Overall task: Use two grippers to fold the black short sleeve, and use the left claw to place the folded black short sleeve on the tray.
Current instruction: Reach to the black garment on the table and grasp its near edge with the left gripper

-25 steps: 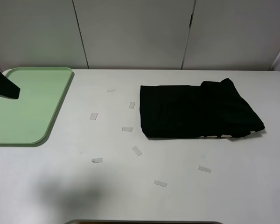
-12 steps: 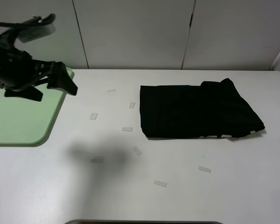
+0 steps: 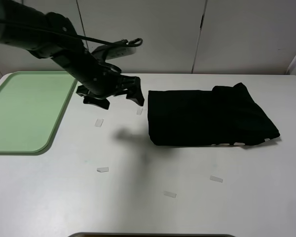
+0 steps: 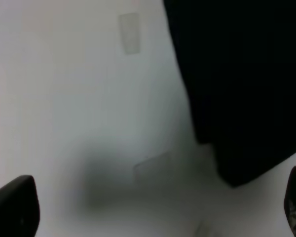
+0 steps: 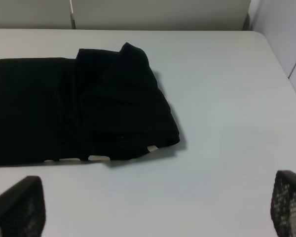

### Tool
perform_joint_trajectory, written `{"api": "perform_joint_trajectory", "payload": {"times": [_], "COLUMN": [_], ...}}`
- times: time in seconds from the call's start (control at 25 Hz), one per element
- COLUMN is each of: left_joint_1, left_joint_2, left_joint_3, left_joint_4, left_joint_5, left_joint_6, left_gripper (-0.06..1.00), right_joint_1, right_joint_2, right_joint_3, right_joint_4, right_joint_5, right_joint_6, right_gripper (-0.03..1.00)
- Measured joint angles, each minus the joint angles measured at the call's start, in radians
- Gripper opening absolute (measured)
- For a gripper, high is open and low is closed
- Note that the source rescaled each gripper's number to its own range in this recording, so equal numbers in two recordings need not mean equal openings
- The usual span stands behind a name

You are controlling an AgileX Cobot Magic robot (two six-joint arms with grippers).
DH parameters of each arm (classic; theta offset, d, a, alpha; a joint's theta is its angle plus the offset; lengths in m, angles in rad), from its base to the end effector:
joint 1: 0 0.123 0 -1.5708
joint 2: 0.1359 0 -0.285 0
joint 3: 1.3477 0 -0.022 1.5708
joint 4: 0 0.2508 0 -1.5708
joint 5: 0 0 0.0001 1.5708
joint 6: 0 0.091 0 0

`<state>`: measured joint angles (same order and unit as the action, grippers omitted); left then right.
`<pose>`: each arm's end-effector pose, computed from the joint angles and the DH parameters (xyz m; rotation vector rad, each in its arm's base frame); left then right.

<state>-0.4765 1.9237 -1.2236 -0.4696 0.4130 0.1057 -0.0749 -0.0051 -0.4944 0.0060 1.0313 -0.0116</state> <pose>0.3487 -0.1986 0.1737 0.2650 2.6107 -0.5309 -0.0037 0.0007 0.2781 0.0636 2.0147 -0.0479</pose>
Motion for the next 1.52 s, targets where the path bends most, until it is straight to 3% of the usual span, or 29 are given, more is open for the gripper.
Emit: {"api": "perform_joint_trajectory", "payload": {"times": [0.28,0.72,1.08,1.28,1.52], "left_joint_1": [-0.085,-0.148,-0.19,-0.207,-0.211], "left_joint_2": [0.185,0.324,0.386,0.411,0.424], "left_joint_3": [-0.165,-0.237,-0.308,-0.341,-0.342], "left_joint_4": [-0.002,-0.004,-0.087,-0.119,-0.121], "left_joint_5": [-0.024,-0.14,-0.206,-0.215,-0.22], "left_joint_6": [-0.047,-0.106,-0.12,-0.12,-0.12], "left_gripper": [1.0,1.0,0.98,0.85,0.48], "right_joint_1": [0.0,0.0,0.0,0.0,0.0], "right_joint_2": [0.0,0.0,0.0,0.0,0.0], "right_joint_3": [0.0,0.0,0.0,0.0,0.0], "right_joint_4": [0.0,0.0,0.002,0.004,0.004], "right_joint_5": [0.0,0.0,0.0,0.0,0.0], "right_joint_6": [0.0,0.0,0.0,0.0,0.001], "right_gripper": [1.0,1.0,1.0,1.0,1.0]}}
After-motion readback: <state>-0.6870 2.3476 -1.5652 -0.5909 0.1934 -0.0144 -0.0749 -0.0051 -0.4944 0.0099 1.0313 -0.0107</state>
